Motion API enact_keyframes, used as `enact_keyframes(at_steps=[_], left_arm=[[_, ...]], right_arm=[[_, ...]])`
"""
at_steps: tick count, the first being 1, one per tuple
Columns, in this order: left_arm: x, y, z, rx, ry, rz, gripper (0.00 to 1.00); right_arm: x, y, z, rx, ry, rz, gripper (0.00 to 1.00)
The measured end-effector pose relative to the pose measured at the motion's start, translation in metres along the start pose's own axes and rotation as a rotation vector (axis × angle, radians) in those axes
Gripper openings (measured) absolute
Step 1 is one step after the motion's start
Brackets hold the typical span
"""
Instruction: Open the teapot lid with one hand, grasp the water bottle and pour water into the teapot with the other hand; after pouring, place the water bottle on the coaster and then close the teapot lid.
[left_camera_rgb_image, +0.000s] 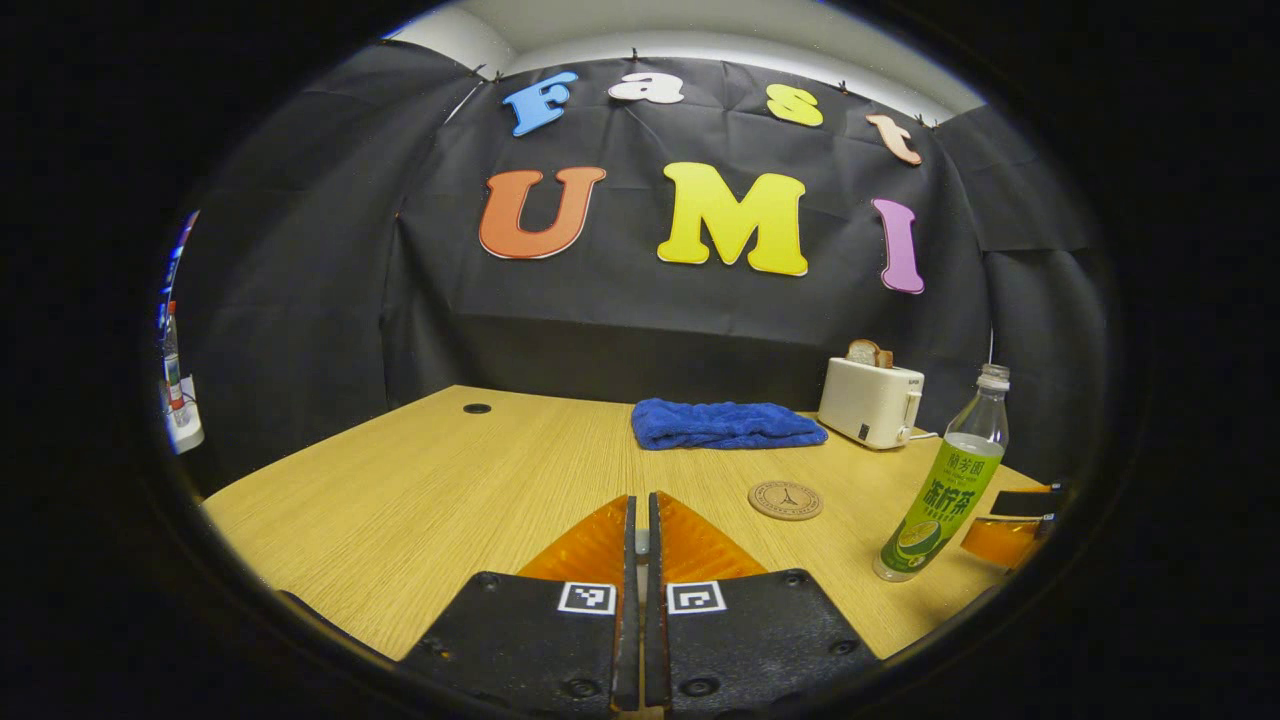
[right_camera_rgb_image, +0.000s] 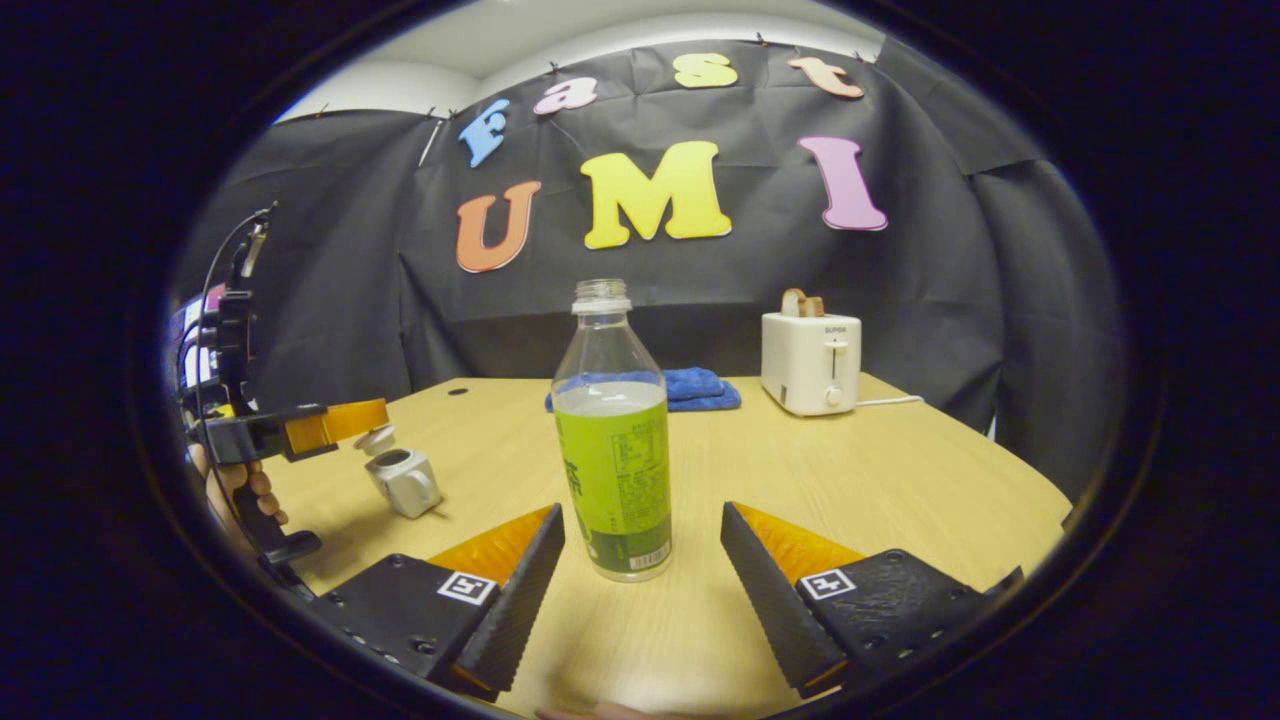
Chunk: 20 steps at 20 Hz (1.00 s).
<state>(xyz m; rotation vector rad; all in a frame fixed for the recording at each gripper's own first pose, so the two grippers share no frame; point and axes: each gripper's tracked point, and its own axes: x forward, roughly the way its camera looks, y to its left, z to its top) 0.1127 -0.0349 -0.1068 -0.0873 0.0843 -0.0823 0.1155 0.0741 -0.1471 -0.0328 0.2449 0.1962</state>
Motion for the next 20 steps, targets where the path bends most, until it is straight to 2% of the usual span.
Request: enact_keyframes(at_steps=[2, 3, 4, 5, 8, 10, 11, 12, 16, 20], left_arm=[[-0.006, 0.004, 0.001, -0.004, 0.013, 0.008, 0.05], [-0.009, -0.001, 0.004, -0.009, -0.004, -0.030, 0.05], [-0.013, -0.007, 0.011, -0.031, -0.027, -0.067, 0.05], [-0.014, -0.006, 0.015, -0.052, -0.037, -0.091, 0.05], [-0.019, 0.006, 0.019, -0.081, -0.028, -0.080, 0.05], [-0.024, 0.020, 0.027, -0.062, -0.043, -0.049, 0.05], [-0.028, 0.026, 0.029, -0.058, -0.042, -0.040, 0.05], [-0.032, 0.030, 0.032, -0.062, -0.042, -0.035, 0.04], [-0.046, 0.040, 0.051, -0.055, -0.060, -0.029, 0.05], [-0.062, 0.047, 0.063, -0.023, -0.066, -0.017, 0.05]], right_arm=[[0.012, 0.005, 0.003, 0.010, 0.006, 0.011, 0.94], [0.017, 0.009, 0.003, 0.011, 0.007, 0.019, 0.89], [0.022, 0.013, 0.006, 0.007, 0.003, 0.030, 0.94], [0.026, 0.014, 0.008, 0.002, -0.002, 0.033, 0.94], [0.035, 0.014, 0.014, -0.007, -0.022, 0.028, 0.94], [0.043, 0.010, 0.015, -0.010, -0.028, 0.000, 0.88], [0.041, 0.007, 0.016, -0.004, -0.031, -0.015, 0.78], [0.044, 0.006, 0.017, 0.003, -0.028, -0.019, 0.76], [0.041, 0.013, 0.020, -0.012, 0.012, -0.025, 0.72], [0.036, 0.016, 0.032, -0.100, 0.052, -0.069, 0.72]])
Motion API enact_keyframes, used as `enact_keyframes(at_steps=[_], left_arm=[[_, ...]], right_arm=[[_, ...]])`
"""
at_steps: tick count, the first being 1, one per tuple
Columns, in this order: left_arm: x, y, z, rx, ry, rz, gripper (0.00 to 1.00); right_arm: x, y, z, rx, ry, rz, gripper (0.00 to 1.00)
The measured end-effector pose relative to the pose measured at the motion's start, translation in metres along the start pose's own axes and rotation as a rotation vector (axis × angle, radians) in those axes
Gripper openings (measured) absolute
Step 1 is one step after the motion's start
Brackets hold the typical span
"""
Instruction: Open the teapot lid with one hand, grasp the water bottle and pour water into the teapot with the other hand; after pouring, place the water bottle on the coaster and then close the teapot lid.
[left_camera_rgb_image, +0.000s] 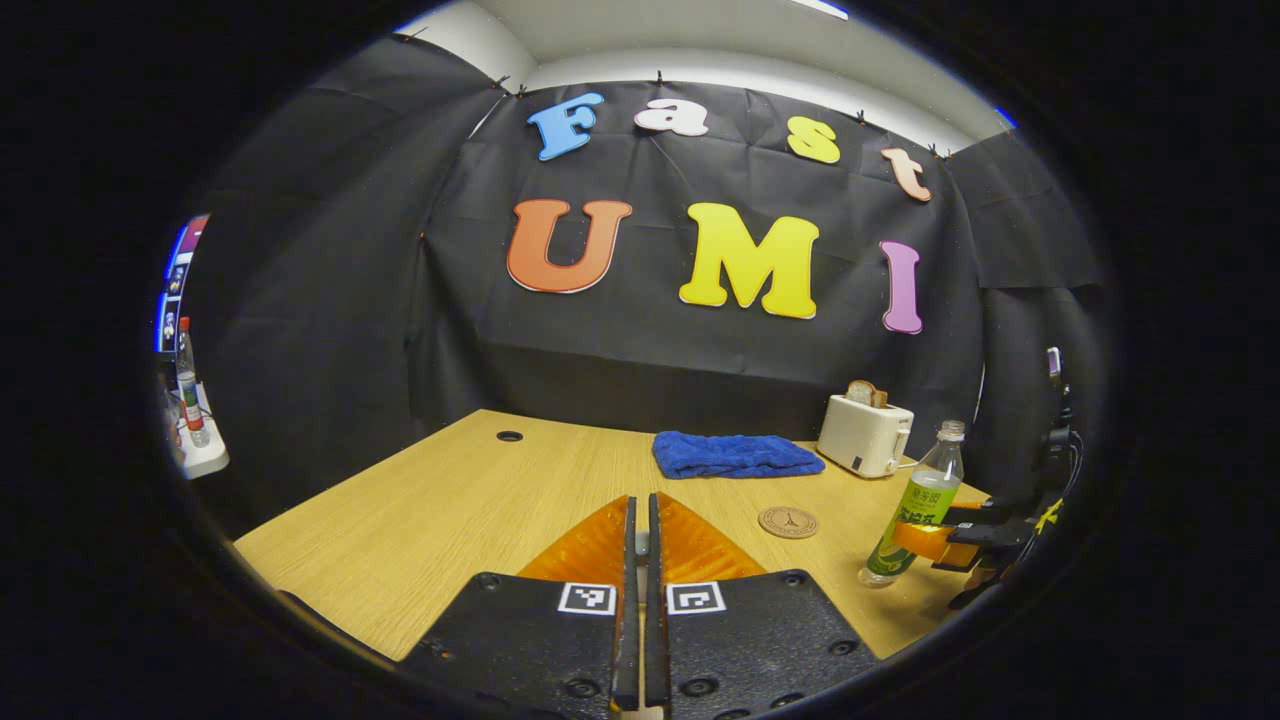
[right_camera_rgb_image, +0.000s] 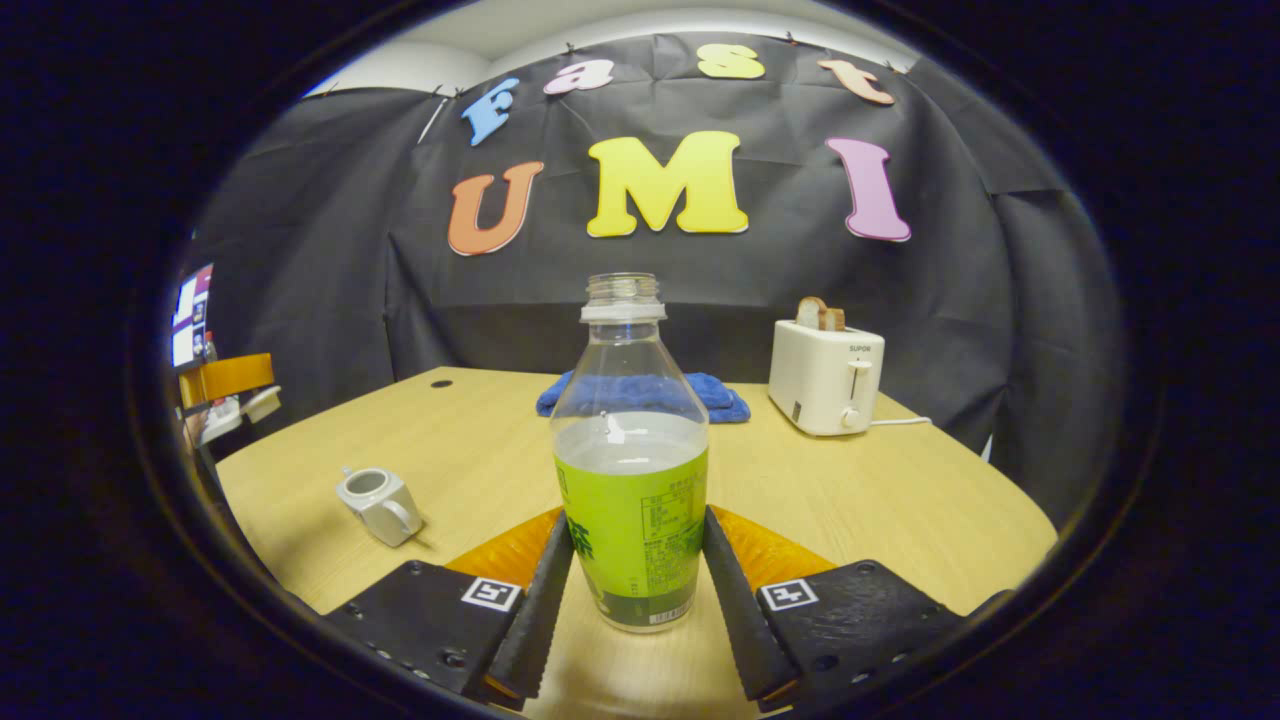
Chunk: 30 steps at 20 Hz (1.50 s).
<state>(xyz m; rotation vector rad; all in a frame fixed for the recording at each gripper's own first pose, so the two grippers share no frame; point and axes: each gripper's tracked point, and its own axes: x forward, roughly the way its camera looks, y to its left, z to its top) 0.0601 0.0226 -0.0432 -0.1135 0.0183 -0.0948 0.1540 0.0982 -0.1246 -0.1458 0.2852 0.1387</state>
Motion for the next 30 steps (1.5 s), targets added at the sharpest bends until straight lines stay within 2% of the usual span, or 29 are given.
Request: enact_keyframes(at_steps=[5, 13, 20, 24, 28, 30], left_arm=[[-0.010, 0.011, 0.006, 0.016, 0.011, -0.004, 0.05], [-0.021, 0.033, 0.009, 0.042, 0.014, -0.013, 0.05], [-0.023, 0.043, 0.002, 0.055, 0.039, -0.018, 0.05], [-0.022, 0.051, -0.012, 0.071, 0.088, -0.008, 0.05], [-0.022, 0.055, -0.014, 0.074, 0.102, -0.006, 0.05], [-0.021, 0.059, -0.020, 0.067, 0.115, 0.003, 0.05]], right_arm=[[-0.010, 0.005, 0.017, -0.151, 0.018, -0.058, 0.72], [-0.006, 0.026, 0.032, -0.460, 0.027, -0.090, 0.72], [0.007, 0.058, 0.012, -0.740, 0.076, -0.090, 0.72], [0.015, 0.075, -0.003, -0.851, 0.103, -0.083, 0.73], [0.019, 0.080, -0.002, -1.026, 0.096, -0.163, 0.72], [0.024, 0.084, -0.007, -1.075, 0.096, -0.167, 0.73]])
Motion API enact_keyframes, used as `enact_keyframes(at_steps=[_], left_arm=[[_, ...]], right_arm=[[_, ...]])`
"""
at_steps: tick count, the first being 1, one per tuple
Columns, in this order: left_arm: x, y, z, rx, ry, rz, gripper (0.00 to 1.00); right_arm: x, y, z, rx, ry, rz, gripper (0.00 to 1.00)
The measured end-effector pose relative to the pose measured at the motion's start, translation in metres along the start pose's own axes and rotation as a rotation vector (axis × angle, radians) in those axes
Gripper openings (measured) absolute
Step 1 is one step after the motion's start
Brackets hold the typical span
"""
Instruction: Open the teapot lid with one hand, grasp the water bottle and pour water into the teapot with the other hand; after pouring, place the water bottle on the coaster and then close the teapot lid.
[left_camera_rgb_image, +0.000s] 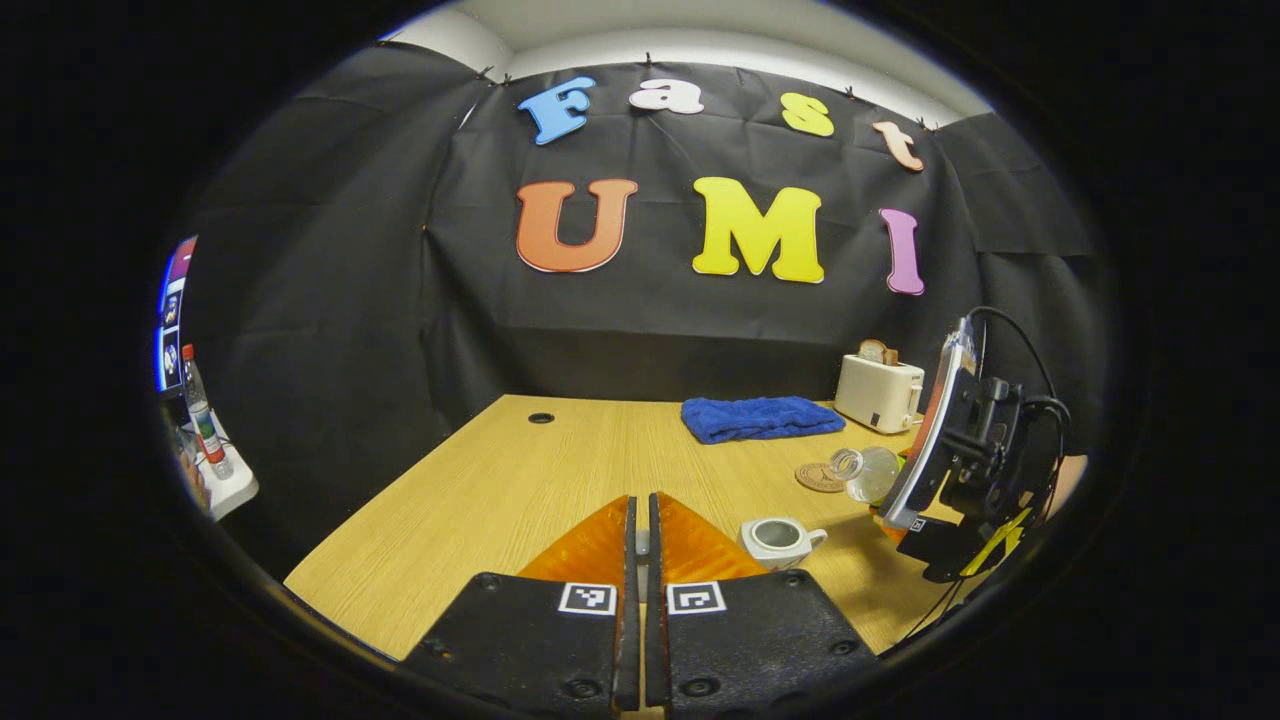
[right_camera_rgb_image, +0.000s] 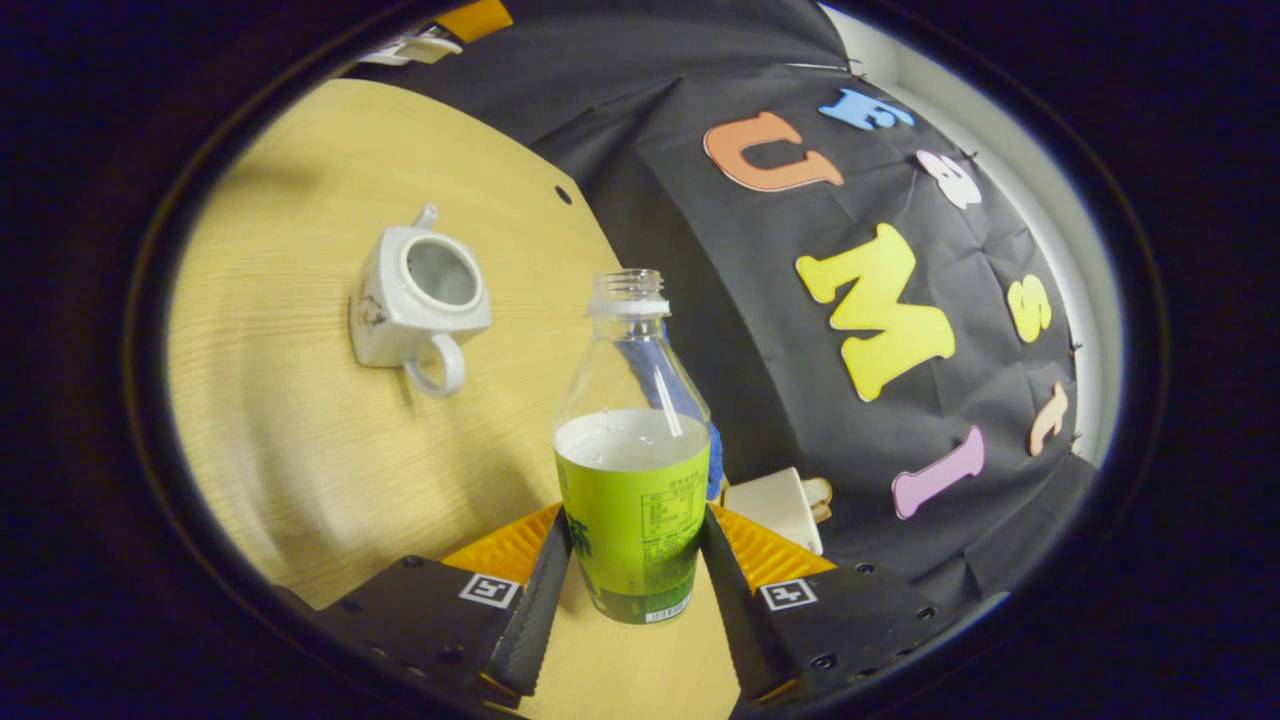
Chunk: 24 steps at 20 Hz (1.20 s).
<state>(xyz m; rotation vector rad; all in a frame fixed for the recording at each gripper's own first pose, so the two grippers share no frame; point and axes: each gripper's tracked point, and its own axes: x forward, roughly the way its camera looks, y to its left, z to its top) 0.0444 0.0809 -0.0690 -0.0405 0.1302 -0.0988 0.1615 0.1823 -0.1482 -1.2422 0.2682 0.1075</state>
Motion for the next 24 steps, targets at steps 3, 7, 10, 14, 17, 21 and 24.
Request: enact_keyframes(at_steps=[3, 7, 10, 14, 17, 21, 24], left_arm=[[0.000, 0.008, -0.003, -0.006, 0.012, 0.017, 0.05], [0.000, 0.016, -0.007, -0.004, 0.020, 0.041, 0.05], [0.003, 0.016, -0.012, 0.002, 0.035, 0.047, 0.05], [0.005, 0.018, -0.017, 0.014, 0.052, 0.056, 0.05], [0.006, 0.018, -0.017, 0.015, 0.051, 0.052, 0.05], [0.007, 0.021, -0.021, 0.023, 0.060, 0.057, 0.05], [0.007, 0.021, -0.022, 0.028, 0.068, 0.059, 0.05]], right_arm=[[0.011, -0.006, 0.011, -0.110, -0.017, -0.043, 0.73], [0.008, -0.001, 0.018, -0.252, -0.034, -0.074, 0.73], [0.010, -0.004, 0.021, -0.345, -0.048, -0.113, 0.73], [0.010, -0.007, 0.029, -0.473, -0.067, -0.177, 0.73], [0.011, -0.010, 0.031, -0.529, -0.068, -0.203, 0.73], [0.006, -0.018, 0.044, -0.629, -0.099, -0.280, 0.72], [0.004, -0.020, 0.052, -0.680, -0.116, -0.315, 0.72]])
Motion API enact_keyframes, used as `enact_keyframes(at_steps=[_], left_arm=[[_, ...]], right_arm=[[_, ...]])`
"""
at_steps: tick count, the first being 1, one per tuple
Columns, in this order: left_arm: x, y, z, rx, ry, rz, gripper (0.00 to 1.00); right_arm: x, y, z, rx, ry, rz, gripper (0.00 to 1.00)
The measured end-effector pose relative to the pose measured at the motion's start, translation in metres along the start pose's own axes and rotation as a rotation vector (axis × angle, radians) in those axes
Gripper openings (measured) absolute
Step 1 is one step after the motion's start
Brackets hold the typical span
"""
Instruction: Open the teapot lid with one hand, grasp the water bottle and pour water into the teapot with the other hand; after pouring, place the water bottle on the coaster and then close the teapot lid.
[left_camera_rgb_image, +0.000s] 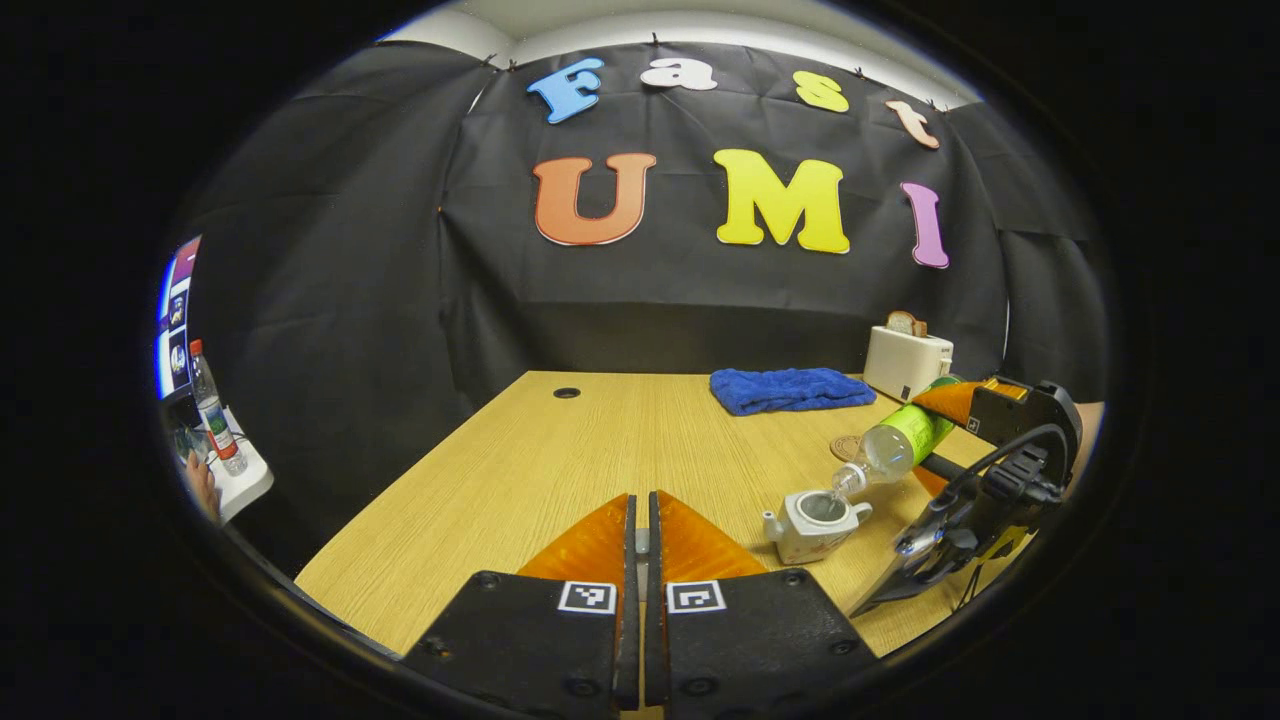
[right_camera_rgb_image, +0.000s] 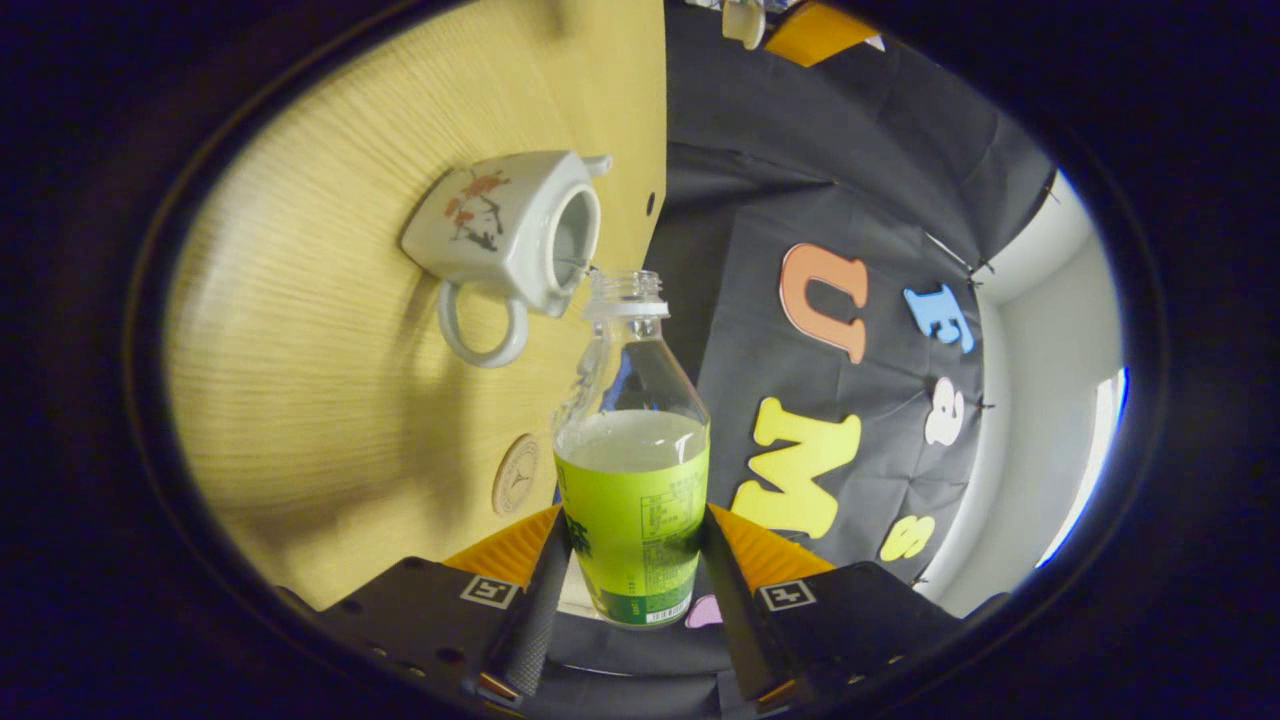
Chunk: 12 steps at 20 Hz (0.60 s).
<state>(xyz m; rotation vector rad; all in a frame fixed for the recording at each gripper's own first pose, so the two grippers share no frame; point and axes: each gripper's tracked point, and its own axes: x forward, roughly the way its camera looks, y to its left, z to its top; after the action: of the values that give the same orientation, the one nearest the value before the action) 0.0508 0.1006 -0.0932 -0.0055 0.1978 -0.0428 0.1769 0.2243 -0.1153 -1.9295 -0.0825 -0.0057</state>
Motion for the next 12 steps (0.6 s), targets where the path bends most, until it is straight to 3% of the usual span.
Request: enact_keyframes(at_steps=[7, 12], left_arm=[[0.001, 0.002, 0.002, 0.004, -0.009, 0.012, 0.05], [0.002, 0.002, 0.001, 0.001, -0.004, 0.015, 0.05]], right_arm=[[-0.002, -0.022, 0.002, -0.118, -0.002, -0.108, 0.72], [-0.004, -0.023, 0.002, -0.139, -0.016, -0.127, 0.73]])
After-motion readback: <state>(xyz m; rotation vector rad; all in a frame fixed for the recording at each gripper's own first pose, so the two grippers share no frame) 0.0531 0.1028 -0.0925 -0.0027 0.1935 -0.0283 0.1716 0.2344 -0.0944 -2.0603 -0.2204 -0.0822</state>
